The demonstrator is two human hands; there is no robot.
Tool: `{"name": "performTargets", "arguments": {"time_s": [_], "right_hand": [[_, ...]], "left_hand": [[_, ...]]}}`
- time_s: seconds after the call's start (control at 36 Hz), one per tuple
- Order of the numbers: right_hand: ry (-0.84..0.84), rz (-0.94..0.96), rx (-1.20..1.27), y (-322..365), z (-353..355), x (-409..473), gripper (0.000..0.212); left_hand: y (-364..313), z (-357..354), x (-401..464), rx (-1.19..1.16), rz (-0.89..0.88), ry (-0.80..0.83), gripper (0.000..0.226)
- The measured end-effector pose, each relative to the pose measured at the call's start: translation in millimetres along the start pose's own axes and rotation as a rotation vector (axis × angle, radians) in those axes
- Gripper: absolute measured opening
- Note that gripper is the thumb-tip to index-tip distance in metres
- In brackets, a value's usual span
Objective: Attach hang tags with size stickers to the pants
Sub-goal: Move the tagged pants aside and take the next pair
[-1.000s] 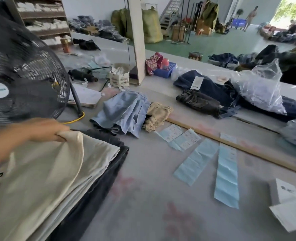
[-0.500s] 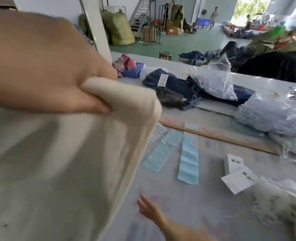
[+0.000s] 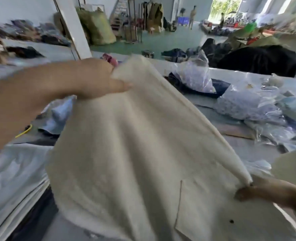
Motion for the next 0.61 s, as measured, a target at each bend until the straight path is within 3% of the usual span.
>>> {"name": "performTargets", "arguments": {"time_s": [0.08,0.17,0.25,0.33,0.39,0.47,0.53,0.58,0.61], "right_hand": [[0.019,-0.168,-0.143,-6,16,23,0.075],[0.058,-0.305,-0.269,-13,-1,56,0.047],[-0.006,-0.357,-0.479,-36,-26,106,0.047],[-0.251,-0.397,-0.620,-66,-57,141,0.027],[-0.445,-0.403,-0.609,-82,-72,143,0.029],[-0.627,-0.309,-0.554,-98,-88,127,0.045],[-0.871,-0.203,-0.278,-115,-88,102,0.052],[-1.063,-0.314,-0.026,-148,-85,68,0.048],[-1.066,-0.413,0.070,-164,-86,53,0.045]], "left_hand": [[43,-92,21,0.010,0.094,0.349,0.073],[91,-193,30,-0.090,0.260,0.527,0.071],[123,-283,26,-0.226,0.431,0.542,0.070],[124,-344,13,-0.189,0.500,0.415,0.075],[103,-377,4,-0.055,0.423,0.375,0.093],[50,-414,-10,0.017,0.162,0.357,0.092],[16,-435,-20,-0.051,0.068,0.370,0.089],[-12,-454,-28,-0.086,0.006,0.391,0.089],[-22,-462,-32,-0.081,-0.015,0.406,0.090]]}}
Point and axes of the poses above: each hand's wrist, its own x-axis towards the middle knuckle, its own z-axis out of the back of the hand, y = z × x, the point moved 5 cm from there along x, towards the middle knuckle, and after that the axes turned 2 degrees about y, right-handed, at the moved point
